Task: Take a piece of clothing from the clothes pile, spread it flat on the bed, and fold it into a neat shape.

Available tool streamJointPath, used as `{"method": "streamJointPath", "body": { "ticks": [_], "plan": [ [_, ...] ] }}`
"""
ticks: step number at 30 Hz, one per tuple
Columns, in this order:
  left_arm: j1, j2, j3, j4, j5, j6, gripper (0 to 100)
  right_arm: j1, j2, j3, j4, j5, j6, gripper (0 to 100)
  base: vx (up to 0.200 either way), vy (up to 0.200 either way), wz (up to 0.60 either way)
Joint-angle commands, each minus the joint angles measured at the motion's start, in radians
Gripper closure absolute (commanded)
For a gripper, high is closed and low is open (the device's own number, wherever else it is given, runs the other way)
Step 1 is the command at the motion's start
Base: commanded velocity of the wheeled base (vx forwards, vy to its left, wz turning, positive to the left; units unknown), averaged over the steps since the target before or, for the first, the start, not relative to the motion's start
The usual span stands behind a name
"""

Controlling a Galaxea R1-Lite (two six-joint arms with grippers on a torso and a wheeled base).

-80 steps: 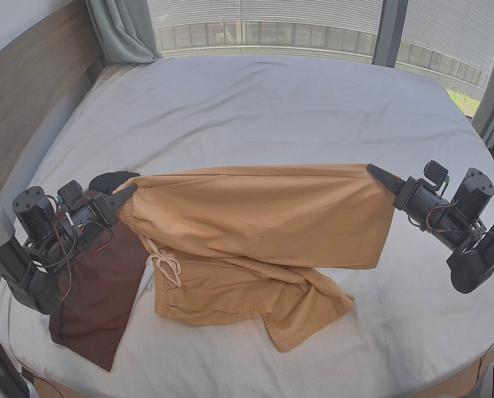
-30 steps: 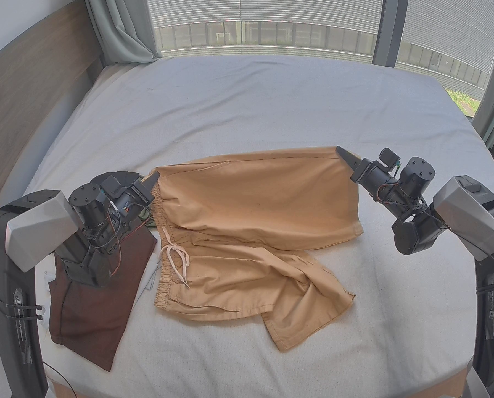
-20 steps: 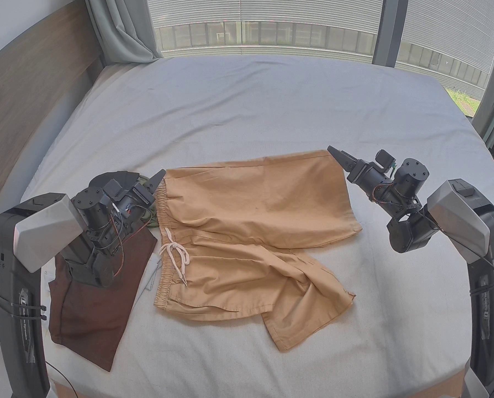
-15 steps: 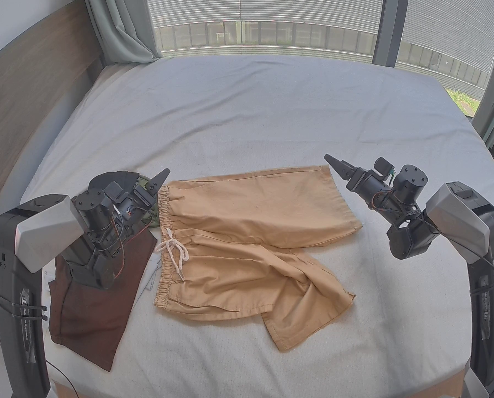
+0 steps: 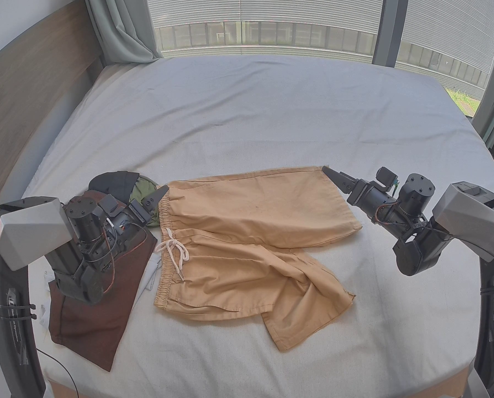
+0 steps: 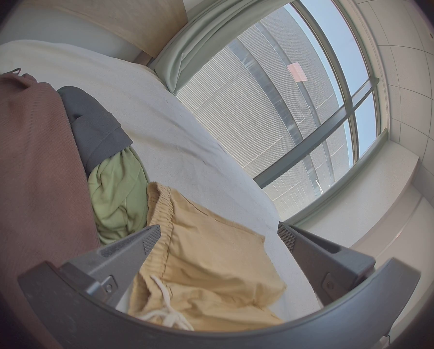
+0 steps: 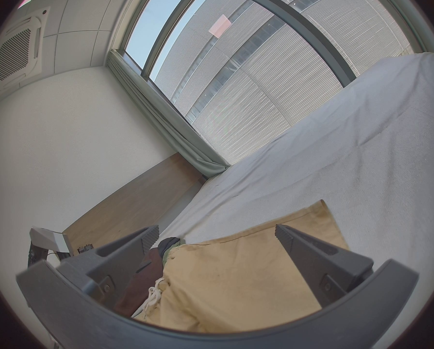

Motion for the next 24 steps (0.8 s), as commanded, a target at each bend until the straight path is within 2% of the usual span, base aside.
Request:
{"method": "streamJointPath", "body": {
  "ticks": [1, 5, 10, 12, 19, 21, 24],
  "plan": [
    [0.007, -0.14, 0.136, -0.001, -0.042, 0.016, 0, 0.036, -0.102, 0.132, -0.023, 0.0, -0.006, 0, 0.0, 0.0, 0.0],
    [0.012, -0.214, 0.218, -0.001, -0.069, 0.031, 0, 0.054, -0.151, 0.226, -0.023, -0.001, -0.039, 0, 0.0, 0.0, 0.0],
    [0.016, -0.292, 0.305, -0.001, -0.11, 0.112, 0, 0.077, -0.212, 0.311, -0.023, -0.023, -0.071, 0, 0.0, 0.0, 0.0],
    [0.033, -0.341, 0.371, 0.0, -0.177, 0.157, 0, 0.092, -0.258, 0.373, -0.023, -0.029, -0.072, 0, 0.0, 0.0, 0.0],
    [0.111, -0.461, 0.535, 0.0, -0.444, 0.226, 0, 0.114, -0.346, 0.537, -0.023, -0.029, -0.091, 0, 0.0, 0.0, 0.0],
    [0.127, -0.476, 0.569, 0.0, -0.493, 0.246, 0, 0.114, -0.367, 0.575, -0.023, -0.021, -0.094, 0, 0.0, 0.0, 0.0],
    [0.141, -0.476, 0.58, 0.0, -0.516, 0.275, 0, 0.115, -0.382, 0.598, -0.021, -0.015, -0.089, 0, 0.0, 0.0, 0.0]
  ]
}}
